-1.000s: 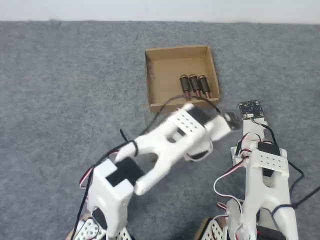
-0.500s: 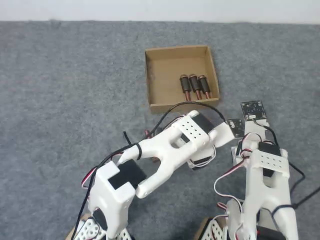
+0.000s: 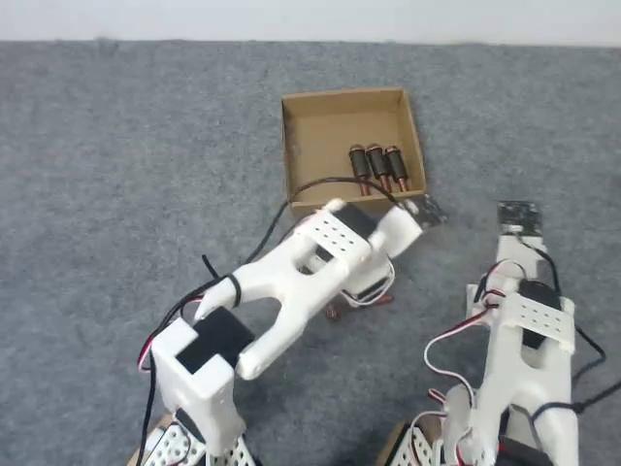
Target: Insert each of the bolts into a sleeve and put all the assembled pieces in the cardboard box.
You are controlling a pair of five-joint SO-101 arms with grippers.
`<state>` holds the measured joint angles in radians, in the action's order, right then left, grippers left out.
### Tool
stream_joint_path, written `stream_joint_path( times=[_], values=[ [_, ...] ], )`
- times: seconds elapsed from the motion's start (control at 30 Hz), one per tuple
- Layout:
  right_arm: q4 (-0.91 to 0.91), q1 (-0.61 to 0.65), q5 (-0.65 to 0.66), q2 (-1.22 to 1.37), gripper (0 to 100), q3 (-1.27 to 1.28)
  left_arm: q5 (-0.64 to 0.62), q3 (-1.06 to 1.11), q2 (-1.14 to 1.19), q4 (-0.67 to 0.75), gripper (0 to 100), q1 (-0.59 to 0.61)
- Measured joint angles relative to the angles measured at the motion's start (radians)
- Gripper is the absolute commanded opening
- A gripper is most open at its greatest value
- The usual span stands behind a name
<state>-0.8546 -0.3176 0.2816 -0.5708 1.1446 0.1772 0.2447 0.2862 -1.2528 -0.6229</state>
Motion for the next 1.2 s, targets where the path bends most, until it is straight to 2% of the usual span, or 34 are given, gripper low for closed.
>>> stream_joint_path(
  times=[0.23,0.37,0.77,0.93,1.0,1.13,1.2],
  values=[
    [0.038,-0.080,-0.084,0.000,0.6,0.000,-0.060,0.000,-0.052,0.000,14,-0.011],
    [0.044,-0.081,-0.091,0.000,0.6,0.000,-0.058,0.018,-0.143,-0.012,14,-0.029],
    [0.044,-0.077,-0.091,0.000,0.6,0.000,-0.068,0.347,-0.520,-0.011,14,-0.035],
    [0.044,-0.058,-0.084,0.000,0.6,0.000,-0.071,0.483,-0.535,0.100,14,-0.035],
    [0.044,-0.054,-0.078,0.000,0.6,0.000,-0.123,0.517,-0.535,0.137,13,-0.035],
    [0.044,-0.052,-0.077,0.000,0.6,0.000,-0.253,0.523,-0.537,0.150,2,-0.035],
    [0.044,-0.052,-0.077,0.000,0.6,0.000,-0.285,0.523,-0.539,0.176,1,-0.035]
  ],
)
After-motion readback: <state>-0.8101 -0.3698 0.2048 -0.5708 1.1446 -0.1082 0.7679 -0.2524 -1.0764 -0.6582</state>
